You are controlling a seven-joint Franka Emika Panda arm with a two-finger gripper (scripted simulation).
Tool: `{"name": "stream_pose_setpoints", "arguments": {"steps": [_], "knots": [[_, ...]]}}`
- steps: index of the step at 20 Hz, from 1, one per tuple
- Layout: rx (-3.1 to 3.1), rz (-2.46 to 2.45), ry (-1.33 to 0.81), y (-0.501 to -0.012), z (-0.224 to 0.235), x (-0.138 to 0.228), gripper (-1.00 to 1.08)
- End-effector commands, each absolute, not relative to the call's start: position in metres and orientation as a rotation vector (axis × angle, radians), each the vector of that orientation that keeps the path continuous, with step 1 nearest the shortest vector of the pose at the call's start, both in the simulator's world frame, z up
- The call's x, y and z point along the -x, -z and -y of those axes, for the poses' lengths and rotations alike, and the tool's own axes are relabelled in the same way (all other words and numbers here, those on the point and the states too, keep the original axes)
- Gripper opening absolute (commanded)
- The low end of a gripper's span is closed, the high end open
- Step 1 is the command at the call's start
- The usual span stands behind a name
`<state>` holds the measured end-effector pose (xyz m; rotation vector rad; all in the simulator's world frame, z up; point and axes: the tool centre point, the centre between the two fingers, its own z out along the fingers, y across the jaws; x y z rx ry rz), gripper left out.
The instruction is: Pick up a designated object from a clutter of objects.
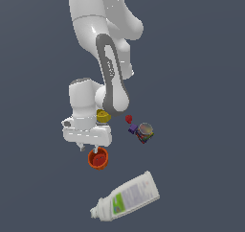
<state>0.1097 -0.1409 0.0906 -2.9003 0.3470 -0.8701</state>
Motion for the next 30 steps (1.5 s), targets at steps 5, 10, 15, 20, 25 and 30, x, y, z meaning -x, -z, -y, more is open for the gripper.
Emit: {"name": "stream_pose_setpoints", "arguments": {"steps": [5,10,15,20,25,30], "knots": [[2.900,-0.347,0.870,-0.087,0.141,-0.112,0.28],[2.902,-0.347,0.872,-0.074,0.141,-0.120,0.28],[2.902,-0.348,0.874,-0.065,0.140,-0.126,0.28],[2.901,-0.348,0.874,-0.065,0.140,-0.126,-1.00],[2.901,-0.348,0.874,-0.065,0.140,-0.126,-1.00],[2.901,-0.348,0.874,-0.066,0.141,-0.126,-1.00]]}}
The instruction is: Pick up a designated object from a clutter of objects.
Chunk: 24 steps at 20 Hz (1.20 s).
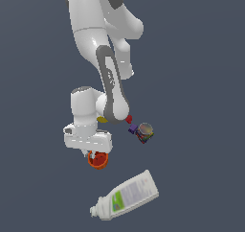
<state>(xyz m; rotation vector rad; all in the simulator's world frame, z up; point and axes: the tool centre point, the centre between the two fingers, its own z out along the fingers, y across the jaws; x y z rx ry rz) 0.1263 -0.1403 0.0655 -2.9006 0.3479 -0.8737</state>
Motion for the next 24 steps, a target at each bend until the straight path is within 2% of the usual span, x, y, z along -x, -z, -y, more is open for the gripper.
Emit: {"name": "stream_pose_setpoints", "arguments": {"steps": [1,12,24], "knots": [[2.900,-0.348,0.874,-0.067,0.141,-0.126,-1.00],[2.903,-0.347,0.874,-0.105,0.152,-0.106,-1.00],[2.910,-0.344,0.871,-0.194,0.180,-0.061,-1.00]]}}
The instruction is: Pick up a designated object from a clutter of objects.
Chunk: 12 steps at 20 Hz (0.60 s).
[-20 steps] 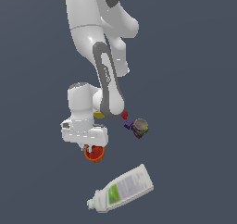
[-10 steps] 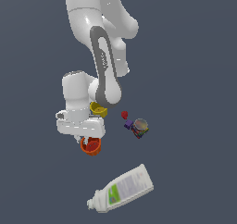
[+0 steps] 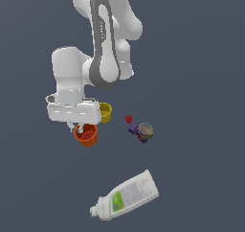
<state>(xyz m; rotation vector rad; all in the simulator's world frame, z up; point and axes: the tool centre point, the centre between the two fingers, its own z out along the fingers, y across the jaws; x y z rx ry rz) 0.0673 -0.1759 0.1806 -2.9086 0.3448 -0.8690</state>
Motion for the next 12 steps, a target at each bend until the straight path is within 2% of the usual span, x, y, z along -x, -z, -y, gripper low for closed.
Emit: {"name": "stream_pose_setpoints", "arguments": {"steps": [1,12], "knots": [[2.910,-0.344,0.871,-0.202,0.182,-0.058,-1.00],[2.907,-0.342,0.872,-0.273,0.202,-0.025,-1.00]]}}
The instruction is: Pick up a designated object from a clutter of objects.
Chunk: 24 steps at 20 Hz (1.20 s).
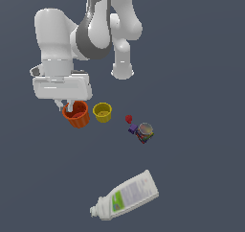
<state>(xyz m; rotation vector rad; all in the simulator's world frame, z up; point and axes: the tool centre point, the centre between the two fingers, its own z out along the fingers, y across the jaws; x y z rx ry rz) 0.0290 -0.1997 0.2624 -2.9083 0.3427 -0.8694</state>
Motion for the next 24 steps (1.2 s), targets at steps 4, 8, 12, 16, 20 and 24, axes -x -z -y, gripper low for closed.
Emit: {"name": "stream_pose_setpoints", "arguments": {"steps": [4,8,12,16,20,24], "knots": [[2.904,-0.342,0.874,-0.299,0.210,-0.013,-1.00],[2.902,-0.343,0.875,-0.326,0.218,-0.002,-1.00],[2.901,-0.344,0.876,-0.349,0.225,0.008,-1.00],[2.900,-0.346,0.875,-0.366,0.231,0.016,-1.00],[2.900,-0.347,0.875,-0.377,0.235,0.021,-1.00],[2.900,-0.348,0.874,-0.383,0.238,0.023,-1.00]]}}
